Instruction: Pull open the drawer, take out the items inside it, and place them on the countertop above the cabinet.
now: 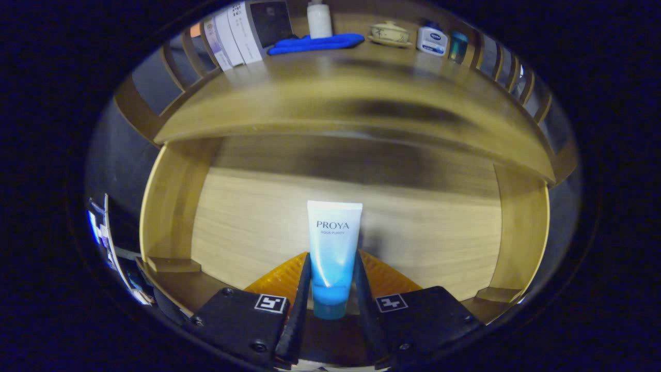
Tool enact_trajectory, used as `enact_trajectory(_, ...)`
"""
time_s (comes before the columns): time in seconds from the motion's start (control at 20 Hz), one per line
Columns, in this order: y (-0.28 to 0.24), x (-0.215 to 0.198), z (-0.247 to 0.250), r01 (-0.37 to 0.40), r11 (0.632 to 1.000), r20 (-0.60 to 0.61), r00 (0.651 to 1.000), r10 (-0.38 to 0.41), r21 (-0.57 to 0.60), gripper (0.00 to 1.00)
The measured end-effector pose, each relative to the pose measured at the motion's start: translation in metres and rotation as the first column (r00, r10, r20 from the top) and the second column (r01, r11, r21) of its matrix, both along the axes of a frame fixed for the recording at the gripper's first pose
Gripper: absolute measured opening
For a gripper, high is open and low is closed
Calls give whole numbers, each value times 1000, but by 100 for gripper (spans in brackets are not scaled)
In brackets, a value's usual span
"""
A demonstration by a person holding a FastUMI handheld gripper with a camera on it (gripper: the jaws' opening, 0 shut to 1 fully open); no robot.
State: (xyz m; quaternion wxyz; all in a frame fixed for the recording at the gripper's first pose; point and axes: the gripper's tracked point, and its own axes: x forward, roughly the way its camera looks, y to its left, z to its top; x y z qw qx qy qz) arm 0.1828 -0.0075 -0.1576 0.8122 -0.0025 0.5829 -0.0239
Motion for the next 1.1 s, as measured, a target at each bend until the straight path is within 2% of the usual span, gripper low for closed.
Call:
enact_trajectory(0.3, 3, 3, 54, -43, 999, 88, 995, 40, 28, 49)
enact_trajectory(0.5, 3, 25, 88, -45, 998, 156, 987, 38, 44, 49)
enact_trajectory(0.7, -5, 56, 105, -28, 999, 190, 982, 24, 18, 49)
enact_trajectory(0.9, -3, 92, 112, 39, 997, 203, 978, -51, 63, 49)
enact_trajectory(1.1, -12, 132, 116, 81, 996, 248, 965, -88, 37, 49)
